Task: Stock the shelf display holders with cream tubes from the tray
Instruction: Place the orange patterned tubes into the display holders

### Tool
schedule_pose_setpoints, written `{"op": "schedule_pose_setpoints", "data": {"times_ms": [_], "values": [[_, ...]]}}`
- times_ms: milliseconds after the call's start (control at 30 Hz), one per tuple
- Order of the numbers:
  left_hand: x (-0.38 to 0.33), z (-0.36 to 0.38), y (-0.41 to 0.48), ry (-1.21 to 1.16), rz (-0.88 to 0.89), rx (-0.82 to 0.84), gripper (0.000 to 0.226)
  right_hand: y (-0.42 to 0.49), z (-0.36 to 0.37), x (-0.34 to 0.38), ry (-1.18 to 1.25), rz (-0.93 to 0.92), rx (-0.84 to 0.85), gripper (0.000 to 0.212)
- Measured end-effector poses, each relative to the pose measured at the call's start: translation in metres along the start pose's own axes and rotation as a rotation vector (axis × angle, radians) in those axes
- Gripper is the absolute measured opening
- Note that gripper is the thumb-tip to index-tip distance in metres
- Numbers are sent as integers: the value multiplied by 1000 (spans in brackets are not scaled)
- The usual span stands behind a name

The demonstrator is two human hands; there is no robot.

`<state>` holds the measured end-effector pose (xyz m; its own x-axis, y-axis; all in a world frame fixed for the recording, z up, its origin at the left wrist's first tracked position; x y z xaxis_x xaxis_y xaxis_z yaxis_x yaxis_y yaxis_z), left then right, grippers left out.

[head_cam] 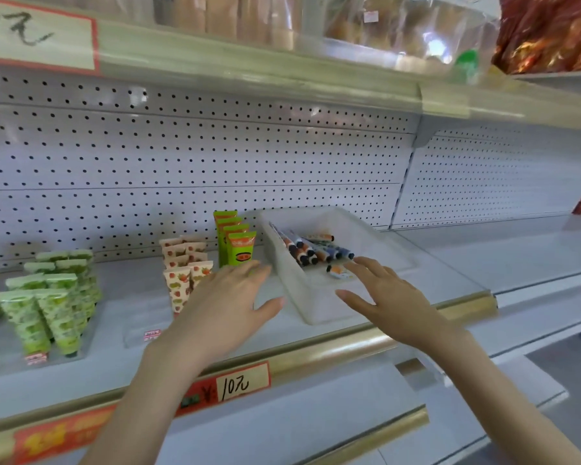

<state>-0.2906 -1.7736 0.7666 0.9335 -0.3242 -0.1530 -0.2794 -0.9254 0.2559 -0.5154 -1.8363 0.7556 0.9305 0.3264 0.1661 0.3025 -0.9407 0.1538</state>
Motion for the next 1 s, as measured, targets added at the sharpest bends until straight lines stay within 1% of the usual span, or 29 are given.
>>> {"op": "schedule_pose_setpoints", "data": {"times_ms": [200, 500, 667, 800, 1000], "values": [[-2, 12, 42, -74, 116, 23, 61, 45, -2, -21, 86, 29, 2, 55], [-6, 36, 88, -83, 131, 84, 61, 93, 13, -44, 93, 42, 65, 56], [-9, 45, 113, -60, 95, 97, 59, 123, 16, -64, 123, 21, 136, 54], [-18, 49, 135, -69, 55, 80, 57, 149, 11, -84, 146, -35, 169, 52], [-26, 58, 163, -32, -79, 54, 55, 190, 6, -104, 92, -133, 285, 53]]}}
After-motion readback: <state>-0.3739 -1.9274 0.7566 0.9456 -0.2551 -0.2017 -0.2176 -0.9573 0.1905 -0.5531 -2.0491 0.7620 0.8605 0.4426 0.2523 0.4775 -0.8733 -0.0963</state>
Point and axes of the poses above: each hand's wrist, its own y-axis towards the middle knuckle, its own z-axis out of the palm, x = y × z, the point moved 1 cm from there along y, towards the middle knuckle, and after that the axes turned 7 degrees about z, right-handed, at the moved point
